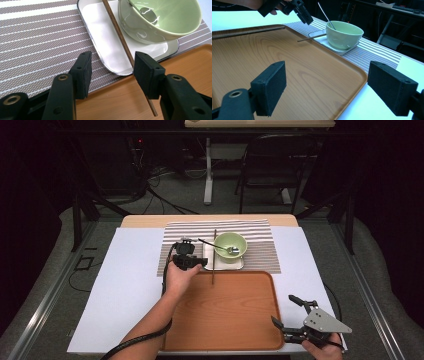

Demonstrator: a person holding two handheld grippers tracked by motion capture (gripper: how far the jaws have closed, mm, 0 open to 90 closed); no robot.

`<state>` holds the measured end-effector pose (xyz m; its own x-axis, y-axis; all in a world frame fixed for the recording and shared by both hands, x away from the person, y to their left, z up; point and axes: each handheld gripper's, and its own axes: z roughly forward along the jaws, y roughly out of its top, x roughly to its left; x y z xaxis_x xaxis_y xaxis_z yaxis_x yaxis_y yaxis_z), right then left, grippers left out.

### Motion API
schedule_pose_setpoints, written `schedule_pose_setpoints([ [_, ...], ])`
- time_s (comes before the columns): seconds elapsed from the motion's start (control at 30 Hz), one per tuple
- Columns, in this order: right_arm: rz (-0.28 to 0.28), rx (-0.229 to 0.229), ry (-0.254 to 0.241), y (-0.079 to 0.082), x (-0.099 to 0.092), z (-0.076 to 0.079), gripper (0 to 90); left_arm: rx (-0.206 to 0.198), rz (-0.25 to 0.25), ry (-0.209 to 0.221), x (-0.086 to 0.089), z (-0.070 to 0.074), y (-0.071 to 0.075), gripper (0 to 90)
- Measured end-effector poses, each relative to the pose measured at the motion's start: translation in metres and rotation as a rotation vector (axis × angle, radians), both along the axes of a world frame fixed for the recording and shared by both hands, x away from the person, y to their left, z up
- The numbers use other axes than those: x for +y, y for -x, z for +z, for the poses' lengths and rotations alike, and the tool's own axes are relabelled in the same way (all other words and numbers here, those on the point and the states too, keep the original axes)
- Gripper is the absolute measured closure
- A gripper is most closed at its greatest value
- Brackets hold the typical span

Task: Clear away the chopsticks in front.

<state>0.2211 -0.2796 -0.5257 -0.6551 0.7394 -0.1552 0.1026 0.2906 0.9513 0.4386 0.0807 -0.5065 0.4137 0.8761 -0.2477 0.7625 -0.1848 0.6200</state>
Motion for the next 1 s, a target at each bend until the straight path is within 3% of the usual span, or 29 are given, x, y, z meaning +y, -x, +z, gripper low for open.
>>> schedule_pose_setpoints([
  [0.5, 0.001, -0.002, 0.003, 0.000, 0.000, 0.000, 15.3, 0.011, 0.006, 0.004, -0.016, -0.013, -0.010, 62.4],
  [1.0, 0.001, -0.003, 0.001, 0.000, 0.000, 0.000, 15.3, 0.031, 0.025, 0.023, -0.031, -0.024, -0.020, 66.4],
])
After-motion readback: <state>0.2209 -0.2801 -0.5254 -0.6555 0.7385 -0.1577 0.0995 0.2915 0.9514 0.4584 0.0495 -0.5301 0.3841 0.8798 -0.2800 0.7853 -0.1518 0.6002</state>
